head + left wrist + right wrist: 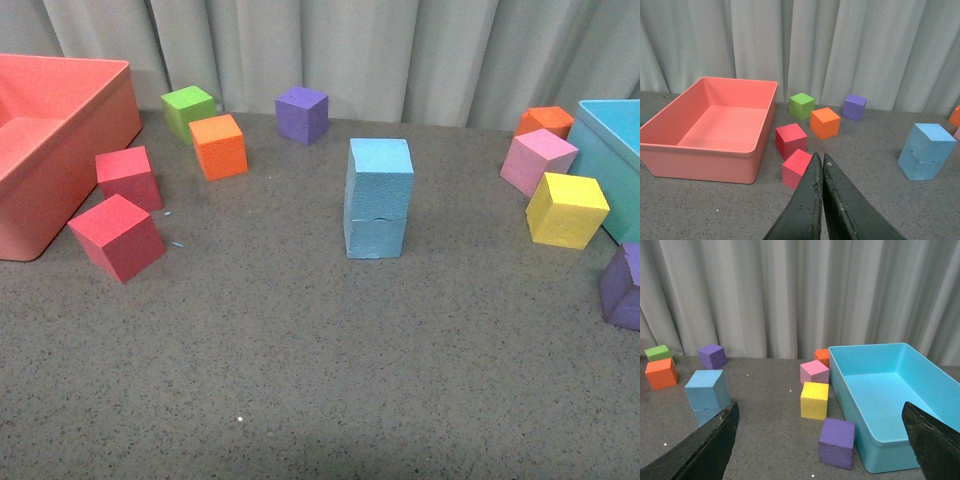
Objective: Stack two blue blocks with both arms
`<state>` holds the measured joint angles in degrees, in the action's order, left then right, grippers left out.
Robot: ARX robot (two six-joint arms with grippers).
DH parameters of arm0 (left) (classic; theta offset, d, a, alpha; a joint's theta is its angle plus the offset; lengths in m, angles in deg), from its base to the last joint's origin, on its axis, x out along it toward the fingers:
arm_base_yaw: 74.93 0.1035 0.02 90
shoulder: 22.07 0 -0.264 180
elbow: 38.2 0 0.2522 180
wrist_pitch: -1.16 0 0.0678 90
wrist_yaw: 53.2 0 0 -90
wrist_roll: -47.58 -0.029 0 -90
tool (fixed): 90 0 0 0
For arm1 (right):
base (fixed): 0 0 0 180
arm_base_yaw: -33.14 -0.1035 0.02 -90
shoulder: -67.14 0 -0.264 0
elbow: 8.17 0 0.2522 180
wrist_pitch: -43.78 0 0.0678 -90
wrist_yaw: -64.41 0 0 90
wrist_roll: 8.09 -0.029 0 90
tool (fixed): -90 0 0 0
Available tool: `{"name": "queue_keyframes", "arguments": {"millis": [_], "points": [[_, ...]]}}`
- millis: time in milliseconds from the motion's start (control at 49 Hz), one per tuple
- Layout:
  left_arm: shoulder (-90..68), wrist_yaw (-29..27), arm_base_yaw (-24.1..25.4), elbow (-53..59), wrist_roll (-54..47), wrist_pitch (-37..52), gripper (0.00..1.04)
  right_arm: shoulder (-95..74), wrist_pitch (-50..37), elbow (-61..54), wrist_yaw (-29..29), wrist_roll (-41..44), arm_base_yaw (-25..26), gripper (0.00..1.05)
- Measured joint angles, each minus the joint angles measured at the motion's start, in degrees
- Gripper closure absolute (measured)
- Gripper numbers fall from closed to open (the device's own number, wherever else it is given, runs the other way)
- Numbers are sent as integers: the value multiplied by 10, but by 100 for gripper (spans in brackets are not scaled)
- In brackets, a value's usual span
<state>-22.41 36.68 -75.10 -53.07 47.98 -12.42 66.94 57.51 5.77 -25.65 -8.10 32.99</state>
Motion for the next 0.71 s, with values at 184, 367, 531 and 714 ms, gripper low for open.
{"name": "queue_keyframes", "arguments": {"millis": [184, 367, 531, 714], "points": [[1, 0, 0, 0, 0, -1, 70, 0, 0, 0, 0, 0, 0, 10], [1, 0, 0, 0, 0, -1, 18, 0, 0, 0, 0, 0, 0, 10], [1, 0, 0, 0, -1, -1, 7, 0, 0, 0, 0, 0, 0, 10], [1, 0, 0, 0, -1, -1, 7, 0, 0, 0, 0, 0, 0, 10]]}}
